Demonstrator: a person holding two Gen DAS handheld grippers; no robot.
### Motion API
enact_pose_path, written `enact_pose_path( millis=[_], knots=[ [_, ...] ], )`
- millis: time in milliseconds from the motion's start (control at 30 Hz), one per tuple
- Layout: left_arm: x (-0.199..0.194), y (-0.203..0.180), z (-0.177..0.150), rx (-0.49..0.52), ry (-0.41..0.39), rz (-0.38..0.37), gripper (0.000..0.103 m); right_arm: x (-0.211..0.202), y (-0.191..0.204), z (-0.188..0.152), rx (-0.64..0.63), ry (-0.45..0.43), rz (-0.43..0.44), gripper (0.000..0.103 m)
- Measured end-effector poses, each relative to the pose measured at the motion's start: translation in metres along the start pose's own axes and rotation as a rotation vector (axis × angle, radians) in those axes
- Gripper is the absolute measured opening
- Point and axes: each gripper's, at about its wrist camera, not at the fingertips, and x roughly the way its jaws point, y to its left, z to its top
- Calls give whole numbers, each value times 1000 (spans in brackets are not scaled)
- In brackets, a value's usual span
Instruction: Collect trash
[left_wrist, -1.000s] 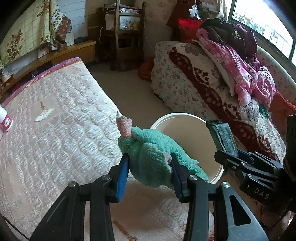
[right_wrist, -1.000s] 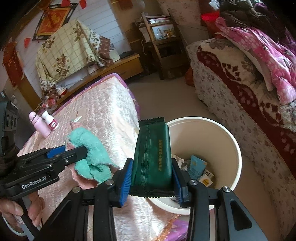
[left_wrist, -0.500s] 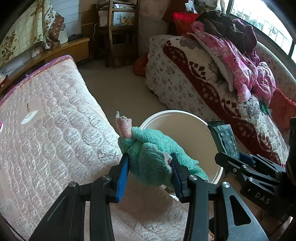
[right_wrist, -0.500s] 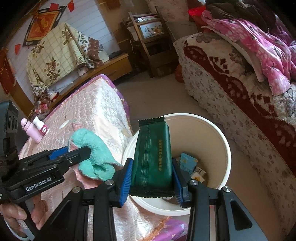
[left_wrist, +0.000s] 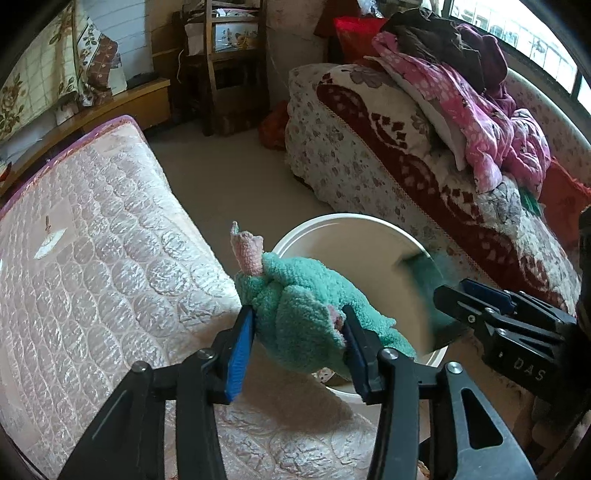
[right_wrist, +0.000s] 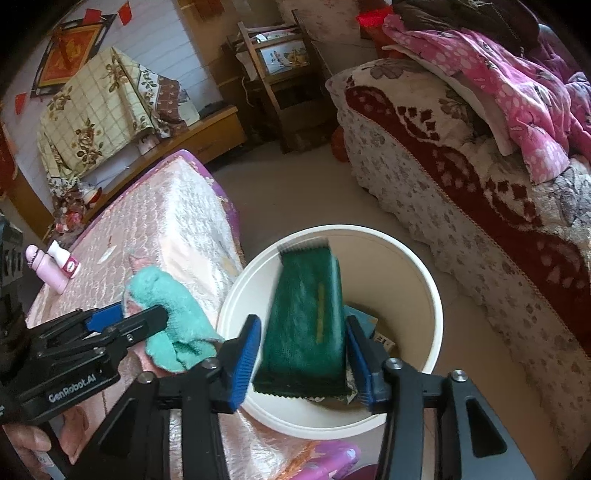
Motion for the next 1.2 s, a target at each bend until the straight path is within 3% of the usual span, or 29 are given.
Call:
enact_pose_path(
  millis=[33, 100, 133, 433, 800, 967, 1100, 1200],
  knots=[
    [0, 0, 0, -1, -2, -2, 56, 0, -1, 0, 2, 1, -3, 51],
    [-3, 1, 0, -11, -18, -4, 73, 1, -2, 0, 8, 8, -13, 68],
    [-7, 2, -2, -16, -35, -8, 74, 1, -3, -1, 15, 7, -17, 69],
    [-36, 7, -10, -11, -108, 34, 75, -17, 1, -10, 17, -30, -21, 69],
    [-101, 16, -25, -33, -265, 84, 75, -75, 38, -17, -65, -183, -85, 69],
    [-135, 25, -29, -66, -347, 90, 76, -104, 57, -18, -94, -249, -106, 74],
    [-162, 32, -36, -89, -411, 90, 86, -122, 67, -19, -104, -284, -112, 79],
    [-175, 34, -41, -81, -442, 108, 88, -133, 75, -20, -108, -316, -112, 81]
  ],
)
